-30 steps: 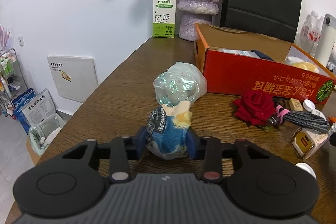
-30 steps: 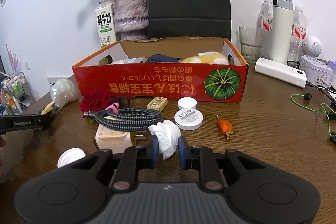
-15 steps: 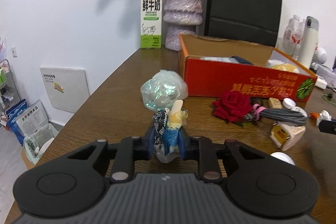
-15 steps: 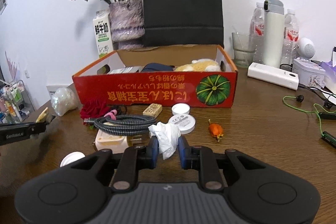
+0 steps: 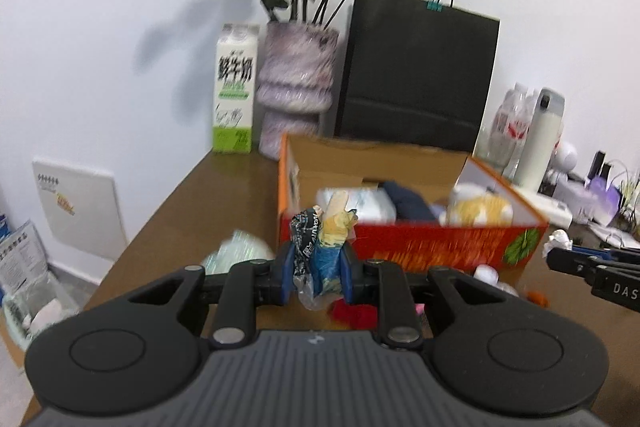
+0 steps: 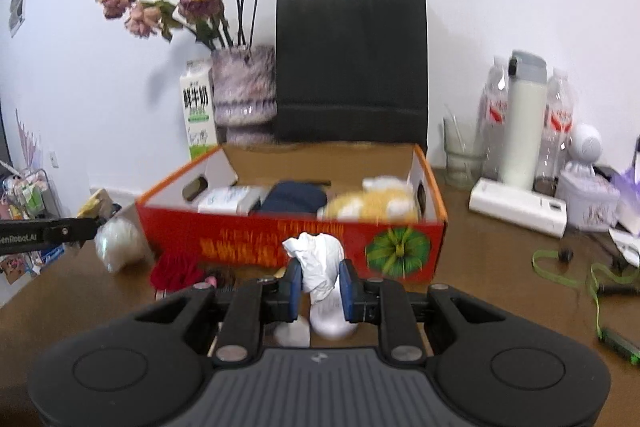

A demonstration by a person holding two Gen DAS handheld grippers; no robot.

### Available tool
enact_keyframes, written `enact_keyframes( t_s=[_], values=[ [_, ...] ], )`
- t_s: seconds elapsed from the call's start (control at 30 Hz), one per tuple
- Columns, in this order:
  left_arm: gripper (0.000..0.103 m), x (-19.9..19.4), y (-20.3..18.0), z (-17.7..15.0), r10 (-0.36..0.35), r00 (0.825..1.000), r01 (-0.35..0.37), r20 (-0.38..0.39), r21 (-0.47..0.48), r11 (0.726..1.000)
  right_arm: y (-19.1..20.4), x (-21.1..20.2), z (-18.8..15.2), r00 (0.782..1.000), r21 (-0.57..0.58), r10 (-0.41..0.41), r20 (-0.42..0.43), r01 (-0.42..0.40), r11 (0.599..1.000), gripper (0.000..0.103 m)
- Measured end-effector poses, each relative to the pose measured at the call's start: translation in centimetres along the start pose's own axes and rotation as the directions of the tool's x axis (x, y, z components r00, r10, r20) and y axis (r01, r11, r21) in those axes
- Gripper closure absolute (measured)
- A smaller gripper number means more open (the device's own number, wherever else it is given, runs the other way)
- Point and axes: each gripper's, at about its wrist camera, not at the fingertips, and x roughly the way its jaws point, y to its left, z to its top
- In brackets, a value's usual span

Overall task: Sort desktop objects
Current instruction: 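Carry the blue packet into the box with the left tool while the right tool drops the tissue in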

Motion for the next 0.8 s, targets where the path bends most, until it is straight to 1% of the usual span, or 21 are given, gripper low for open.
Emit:
enact_keyframes(
  t_s=[0.13, 0.23, 0.43, 0.57, 0.67, 0.8],
  values=[
    [0.08, 1.8, -0.9, 2.2, -0.015, 1.0, 0.015, 0.027, -0.019, 1.0, 0.0, 1.6, 2.4, 0.999, 0.014, 0.008, 0.041, -0.008, 1.0, 0.085],
    [0.08, 3.9, -1.3, 3.1, -0.026, 0.999, 0.027, 0.027, -0.041, 0.999, 0.1, 3.6, 3.7, 0.999, 0.029, 0.013, 0.049, -0.014, 0.999, 0.085],
    [0.079, 8.1, -1.2, 3.9, -0.047, 0.999, 0.045, -0.014, -0.076, 0.996, 0.2, 8.5, 4.9, 1.0, 0.062, 0.027, 0.007, -0.028, 0.998, 0.085],
    [0.08, 10.6, -0.9, 3.7, -0.052, 0.997, 0.046, -0.055, -0.107, 0.993, 0.0, 11.5, 4.8, 0.998, 0.086, 0.041, -0.041, -0.037, 0.996, 0.085],
    [0.079, 12.1, -1.1, 3.2, -0.059, 0.993, 0.049, -0.101, -0.097, 0.994, -0.1, 12.9, 4.3, 0.996, 0.078, 0.041, -0.081, -0.035, 0.996, 0.085],
    [0.078, 12.9, -1.3, 2.7, -0.054, 0.99, 0.044, -0.131, -0.082, 0.996, -0.6, 13.7, 3.9, 0.993, 0.087, 0.046, -0.109, -0.037, 0.996, 0.084]
  ],
)
